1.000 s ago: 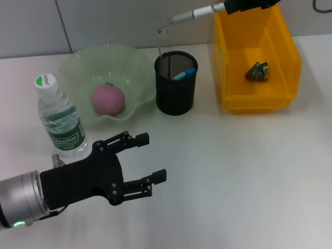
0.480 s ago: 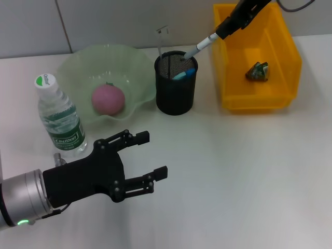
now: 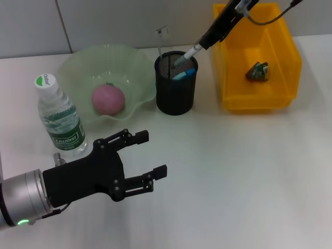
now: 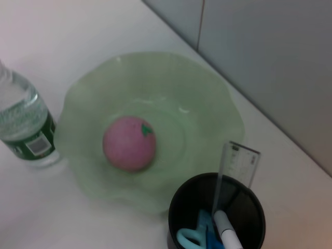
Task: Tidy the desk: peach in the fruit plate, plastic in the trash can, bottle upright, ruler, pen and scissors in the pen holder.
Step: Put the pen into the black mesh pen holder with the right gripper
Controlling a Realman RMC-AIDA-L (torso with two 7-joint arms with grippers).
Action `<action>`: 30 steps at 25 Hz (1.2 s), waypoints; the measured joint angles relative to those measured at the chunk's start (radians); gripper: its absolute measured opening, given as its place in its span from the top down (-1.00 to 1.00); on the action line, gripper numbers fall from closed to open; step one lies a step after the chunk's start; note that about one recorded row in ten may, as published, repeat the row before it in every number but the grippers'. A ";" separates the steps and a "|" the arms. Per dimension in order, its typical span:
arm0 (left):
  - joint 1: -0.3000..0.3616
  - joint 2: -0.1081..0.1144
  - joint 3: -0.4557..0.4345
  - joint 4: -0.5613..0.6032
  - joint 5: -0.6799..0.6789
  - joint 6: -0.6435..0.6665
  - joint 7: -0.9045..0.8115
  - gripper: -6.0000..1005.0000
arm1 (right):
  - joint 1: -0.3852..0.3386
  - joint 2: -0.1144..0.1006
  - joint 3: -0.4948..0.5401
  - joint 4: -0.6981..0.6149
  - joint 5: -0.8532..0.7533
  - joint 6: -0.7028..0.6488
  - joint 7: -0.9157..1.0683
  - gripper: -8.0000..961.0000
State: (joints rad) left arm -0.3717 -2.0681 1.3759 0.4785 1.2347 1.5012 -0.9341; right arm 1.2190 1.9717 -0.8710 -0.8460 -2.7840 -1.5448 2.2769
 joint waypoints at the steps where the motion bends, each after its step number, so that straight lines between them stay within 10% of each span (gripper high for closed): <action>1: 0.000 0.000 0.000 0.000 0.000 0.000 0.000 -0.66 | 0.008 0.002 -0.014 0.029 0.000 0.027 0.001 0.58; 30: 0.014 0.002 -0.019 0.000 -0.002 0.017 -0.009 -0.66 | 0.041 0.038 -0.117 0.144 -0.012 0.214 0.093 0.29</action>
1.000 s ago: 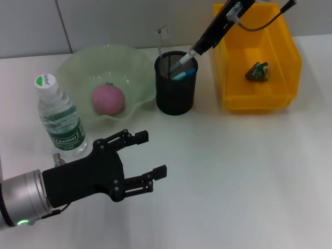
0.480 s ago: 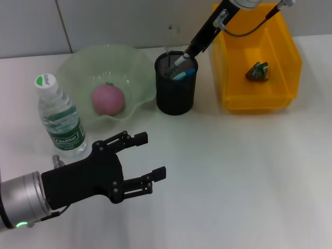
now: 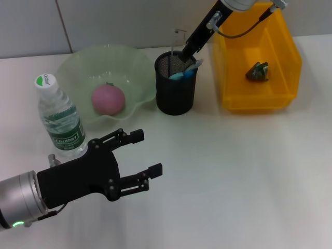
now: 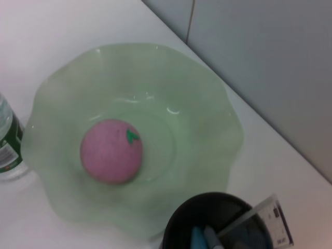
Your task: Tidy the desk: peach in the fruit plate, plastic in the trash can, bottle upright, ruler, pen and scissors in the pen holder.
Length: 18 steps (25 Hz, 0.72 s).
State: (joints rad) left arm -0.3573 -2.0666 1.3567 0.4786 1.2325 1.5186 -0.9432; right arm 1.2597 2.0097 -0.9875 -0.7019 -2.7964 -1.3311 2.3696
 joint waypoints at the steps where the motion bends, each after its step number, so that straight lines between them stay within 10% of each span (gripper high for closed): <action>1: 0.000 0.000 -0.001 0.000 0.000 0.001 0.000 -0.66 | -0.005 0.003 0.000 -0.013 0.000 0.002 0.000 0.24; 9: 0.002 0.000 -0.003 -0.001 -0.001 0.003 0.000 -0.66 | -0.168 0.053 0.005 -0.272 0.108 0.039 -0.013 -0.32; 18: 0.002 0.000 -0.003 0.000 -0.001 0.008 0.000 -0.66 | -0.305 0.040 0.048 -0.338 0.348 0.107 -0.035 -0.32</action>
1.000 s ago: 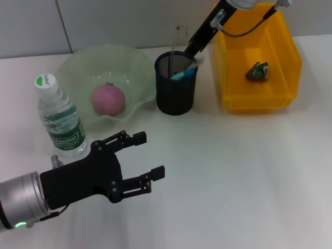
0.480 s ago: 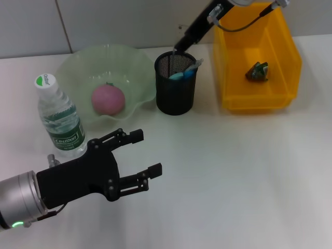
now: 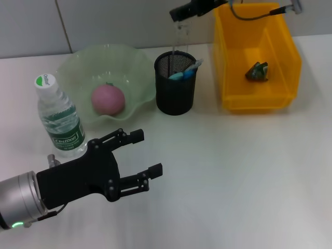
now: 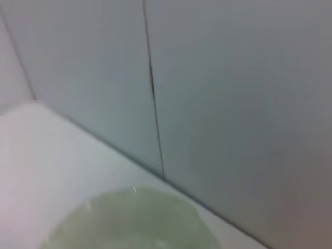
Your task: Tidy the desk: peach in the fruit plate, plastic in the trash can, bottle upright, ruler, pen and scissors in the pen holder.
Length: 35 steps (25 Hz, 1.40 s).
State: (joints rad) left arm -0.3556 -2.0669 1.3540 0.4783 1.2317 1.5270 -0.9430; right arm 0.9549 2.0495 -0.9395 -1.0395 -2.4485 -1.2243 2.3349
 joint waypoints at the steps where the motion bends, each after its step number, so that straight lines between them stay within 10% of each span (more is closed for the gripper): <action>1: 0.000 0.000 0.000 0.000 0.000 0.002 0.001 -0.66 | -0.032 -0.007 0.011 -0.018 0.078 -0.001 -0.021 -0.33; 10: -0.003 0.001 0.001 0.000 0.000 0.006 0.004 -0.66 | -0.261 0.023 0.009 -0.133 0.452 -0.003 -0.230 -0.62; 16: -0.010 0.001 0.000 -0.007 0.001 -0.001 0.000 -0.66 | -0.441 0.021 0.010 0.057 0.860 -0.130 -0.516 -0.62; 35: -0.045 0.027 -0.001 -0.014 0.069 -0.055 -0.067 -0.67 | -0.574 -0.014 0.011 0.591 0.876 -0.397 -1.294 -0.63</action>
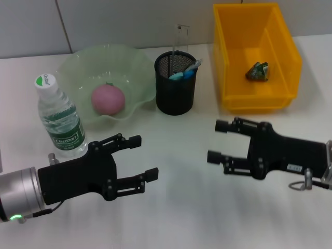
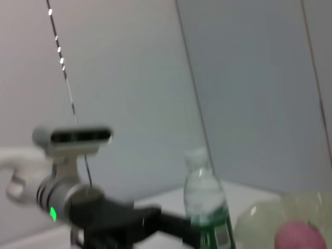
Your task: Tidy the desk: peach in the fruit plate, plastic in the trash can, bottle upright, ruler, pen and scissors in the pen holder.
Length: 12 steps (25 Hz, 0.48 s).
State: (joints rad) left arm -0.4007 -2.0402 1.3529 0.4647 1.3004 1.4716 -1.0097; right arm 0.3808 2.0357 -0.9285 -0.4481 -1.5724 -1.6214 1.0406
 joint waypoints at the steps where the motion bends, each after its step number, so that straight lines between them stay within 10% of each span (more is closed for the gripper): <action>1: -0.003 0.007 0.000 -0.004 0.007 -0.006 -0.001 -0.67 | -0.006 0.002 0.003 0.005 -0.031 0.014 -0.019 -0.63; 12: 0.003 0.012 -0.001 -0.008 0.012 -0.021 -0.014 -0.67 | -0.009 0.020 0.002 0.019 -0.071 0.078 -0.034 -0.63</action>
State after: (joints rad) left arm -0.3975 -2.0285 1.3515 0.4569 1.3123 1.4502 -1.0241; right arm 0.3722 2.0555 -0.9268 -0.4288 -1.6436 -1.5437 1.0069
